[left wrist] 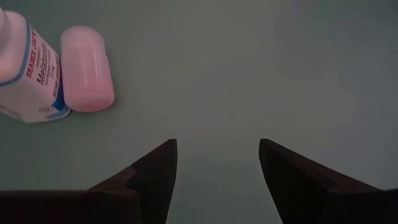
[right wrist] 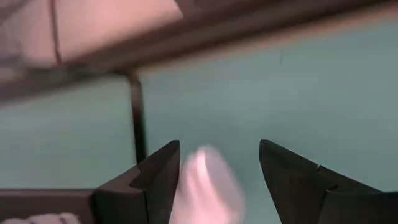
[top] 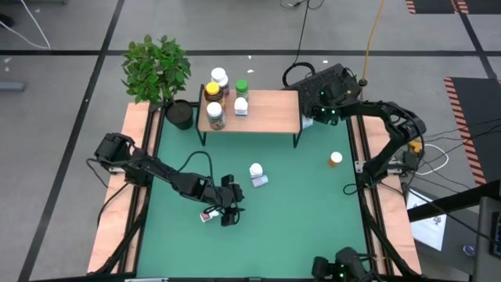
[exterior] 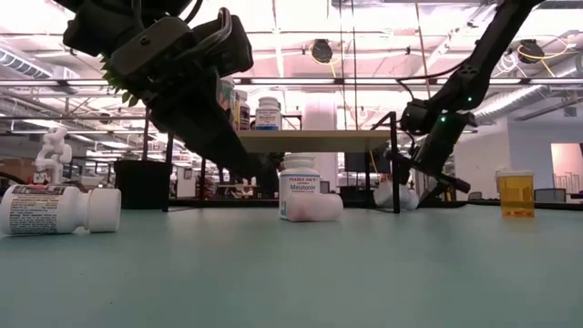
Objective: Pick and place medicine bottles onto shelf by color
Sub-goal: Put the right small white pill bottle on the shelf
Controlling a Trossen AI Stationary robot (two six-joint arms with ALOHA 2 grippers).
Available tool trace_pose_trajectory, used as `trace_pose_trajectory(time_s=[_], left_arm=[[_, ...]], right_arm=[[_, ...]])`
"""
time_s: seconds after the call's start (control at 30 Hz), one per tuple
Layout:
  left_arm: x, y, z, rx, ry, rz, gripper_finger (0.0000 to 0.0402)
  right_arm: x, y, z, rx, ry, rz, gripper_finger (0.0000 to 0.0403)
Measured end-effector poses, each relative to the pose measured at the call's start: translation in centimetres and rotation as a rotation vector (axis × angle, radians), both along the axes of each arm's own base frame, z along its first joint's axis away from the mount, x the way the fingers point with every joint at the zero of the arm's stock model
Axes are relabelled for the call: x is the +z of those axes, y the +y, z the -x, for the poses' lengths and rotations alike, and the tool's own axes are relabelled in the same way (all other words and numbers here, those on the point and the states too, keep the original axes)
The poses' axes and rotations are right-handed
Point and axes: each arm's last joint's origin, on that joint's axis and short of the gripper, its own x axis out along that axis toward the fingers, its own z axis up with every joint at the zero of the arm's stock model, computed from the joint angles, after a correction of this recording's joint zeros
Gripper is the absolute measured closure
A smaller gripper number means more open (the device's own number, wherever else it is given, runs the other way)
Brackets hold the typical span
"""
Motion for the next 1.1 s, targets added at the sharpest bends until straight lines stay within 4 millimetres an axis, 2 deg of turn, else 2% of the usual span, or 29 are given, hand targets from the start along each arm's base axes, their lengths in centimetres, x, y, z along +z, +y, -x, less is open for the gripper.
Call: trace_pose_trajectory(time_s=[0.2,0.33,0.43,0.53,0.7,0.83,0.93,1.03,1.1], left_arm=[[-0.1,0.0,0.1,0.012,0.013,0.009,0.0172],[-0.2,-0.3,0.3,0.007,0.026,0.008,0.0172],[-0.2,-0.6,0.4,-0.001,0.027,0.009,0.0172],[-0.2,-0.8,0.4,-0.003,0.027,0.014,0.0172],[-0.2,-0.7,0.4,0.020,0.025,0.023,0.0172],[-0.2,-0.7,0.4,0.033,0.023,0.027,0.0172],[-0.2,-0.7,0.4,0.033,0.023,0.028,0.0172],[-0.2,-0.7,0.4,0.034,0.023,0.027,0.0172],[-0.1,-0.7,0.4,0.031,0.018,0.018,0.0172]], right_arm=[[-0.4,0.0,-0.4,0.018,0.006,0.007,0.0190],[-0.1,0.7,0.4,0.189,0.078,0.008,0.0190],[0.4,1.9,1.1,0.354,0.157,-0.022,0.0190],[1.2,3.9,1.3,0.496,0.153,-0.094,0.0190],[3.7,6.8,1.4,0.585,0.256,-0.103,0.0190],[6.1,8.9,1.7,0.603,0.305,0.050,0.0190],[7.8,10.3,1.6,0.751,0.320,0.271,0.0190],[8.3,12.0,1.4,0.962,0.335,0.492,0.0190],[8.0,12.6,1.2,1.033,0.373,0.585,0.0189]])
